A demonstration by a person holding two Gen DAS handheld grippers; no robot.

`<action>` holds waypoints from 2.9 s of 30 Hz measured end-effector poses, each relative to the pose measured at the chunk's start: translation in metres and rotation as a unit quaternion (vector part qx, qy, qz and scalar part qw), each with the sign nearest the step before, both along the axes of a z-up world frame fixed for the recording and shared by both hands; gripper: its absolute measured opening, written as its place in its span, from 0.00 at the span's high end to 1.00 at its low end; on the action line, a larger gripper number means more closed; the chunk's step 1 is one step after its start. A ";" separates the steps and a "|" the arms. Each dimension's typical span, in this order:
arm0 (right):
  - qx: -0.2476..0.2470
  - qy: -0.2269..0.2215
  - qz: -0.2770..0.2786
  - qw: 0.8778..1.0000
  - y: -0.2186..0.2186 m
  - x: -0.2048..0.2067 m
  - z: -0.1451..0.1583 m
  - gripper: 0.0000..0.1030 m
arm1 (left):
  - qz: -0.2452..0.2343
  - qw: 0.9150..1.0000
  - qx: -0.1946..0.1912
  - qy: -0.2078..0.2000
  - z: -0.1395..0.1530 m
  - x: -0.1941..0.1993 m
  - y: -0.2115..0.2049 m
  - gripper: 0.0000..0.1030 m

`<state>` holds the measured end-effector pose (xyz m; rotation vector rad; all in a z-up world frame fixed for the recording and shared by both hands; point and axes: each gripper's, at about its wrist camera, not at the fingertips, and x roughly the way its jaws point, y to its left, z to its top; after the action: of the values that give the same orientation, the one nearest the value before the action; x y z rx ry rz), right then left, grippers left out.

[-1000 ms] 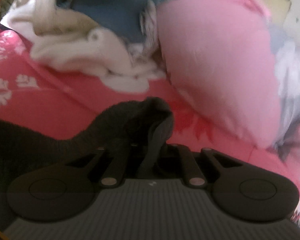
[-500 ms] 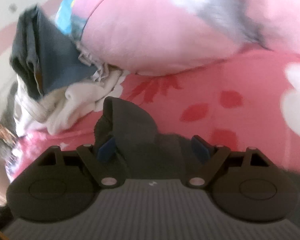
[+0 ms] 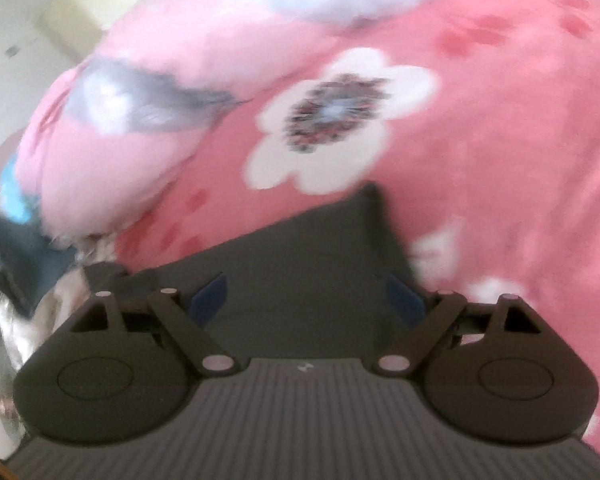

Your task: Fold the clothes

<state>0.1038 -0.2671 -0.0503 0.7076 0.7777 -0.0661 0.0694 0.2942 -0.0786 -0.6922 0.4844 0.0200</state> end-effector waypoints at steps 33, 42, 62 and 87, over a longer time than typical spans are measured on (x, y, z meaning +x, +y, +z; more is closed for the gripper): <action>0.005 -0.037 -0.171 0.985 -0.054 0.046 0.010 0.07 | 0.000 1.000 -0.008 0.021 -0.011 0.026 0.000 0.68; 0.088 -0.075 -0.166 0.979 -0.027 0.046 0.022 0.07 | 0.009 0.999 -0.033 0.028 -0.013 0.032 0.007 0.61; -0.188 -0.066 0.432 0.879 0.309 0.261 0.038 0.07 | -0.010 0.998 -0.047 0.032 -0.020 0.042 0.014 0.64; -0.407 -0.200 0.472 0.756 0.338 0.135 0.019 0.88 | -0.033 0.996 0.034 -0.079 -0.002 -0.012 -0.004 0.91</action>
<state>0.2390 0.0706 -0.0314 -0.5520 0.5299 0.6257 0.0574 0.2905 -0.0801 -0.6047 0.3528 -0.0800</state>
